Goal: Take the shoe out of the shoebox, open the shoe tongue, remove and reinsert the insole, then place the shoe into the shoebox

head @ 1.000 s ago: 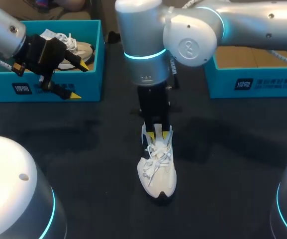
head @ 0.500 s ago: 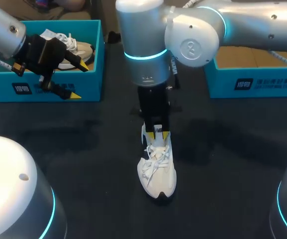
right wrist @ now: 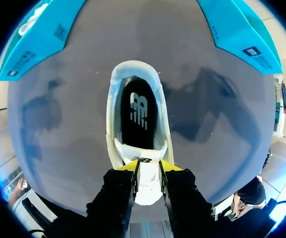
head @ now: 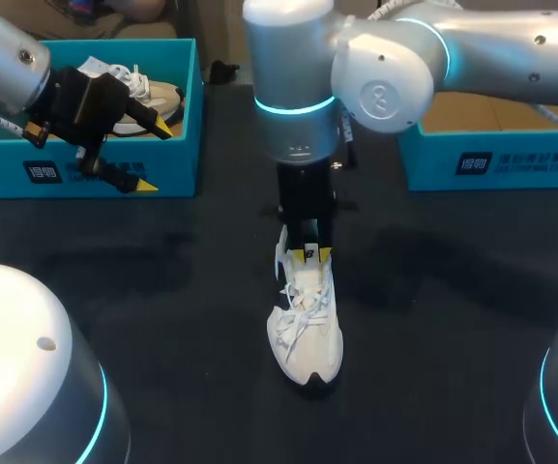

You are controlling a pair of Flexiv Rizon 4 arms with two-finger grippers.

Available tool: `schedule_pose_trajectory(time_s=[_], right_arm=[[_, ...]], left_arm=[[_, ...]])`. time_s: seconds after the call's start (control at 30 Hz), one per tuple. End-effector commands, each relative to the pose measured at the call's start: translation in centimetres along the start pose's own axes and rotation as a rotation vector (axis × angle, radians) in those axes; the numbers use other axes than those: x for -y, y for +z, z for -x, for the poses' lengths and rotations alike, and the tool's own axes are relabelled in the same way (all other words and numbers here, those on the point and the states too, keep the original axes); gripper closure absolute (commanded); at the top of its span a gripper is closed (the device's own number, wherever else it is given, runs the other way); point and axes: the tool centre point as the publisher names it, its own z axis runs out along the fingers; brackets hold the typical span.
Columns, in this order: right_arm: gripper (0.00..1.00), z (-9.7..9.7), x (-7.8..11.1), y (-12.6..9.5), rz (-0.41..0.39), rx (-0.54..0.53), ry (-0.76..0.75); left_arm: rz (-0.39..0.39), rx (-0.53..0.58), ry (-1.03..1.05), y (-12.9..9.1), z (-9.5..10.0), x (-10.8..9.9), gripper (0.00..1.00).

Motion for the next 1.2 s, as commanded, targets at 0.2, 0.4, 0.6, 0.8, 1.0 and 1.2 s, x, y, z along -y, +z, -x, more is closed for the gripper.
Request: schedule_pose_trajectory(time_s=[0.2, 0.4, 0.6, 0.8, 1.0, 1.2], right_arm=[[0.73, -0.7, 0.8, -1.7, 0.043, 0.009, 0.002], [0.76, -0.8, -0.6, 0.0, 0.027, -0.011, -0.019], [0.78, -0.5, -0.8, 0.4, 0.023, -0.018, -0.024], [0.75, 0.5, 0.0, -2.2, 0.066, 0.027, -0.032], [0.68, 1.2, -0.5, -4.4, 0.177, 0.058, -0.152], [0.57, 1.3, -1.8, -5.6, 0.247, 0.135, -0.425]], left_arm=[[0.004, -0.001, 0.000, 0.0, 0.0, 0.0, 0.00], [0.004, -0.001, 0.000, 0.0, 0.0, 0.0, 0.00], [0.004, -0.001, 0.000, 0.0, 0.0, 0.0, 0.00], [0.004, -0.001, 0.000, 0.0, 0.0, 0.0, 0.00], [0.004, -0.001, 0.000, 0.0, 0.0, 0.0, 0.00], [0.004, -0.001, 0.000, 0.0, 0.0, 0.0, 0.00]])
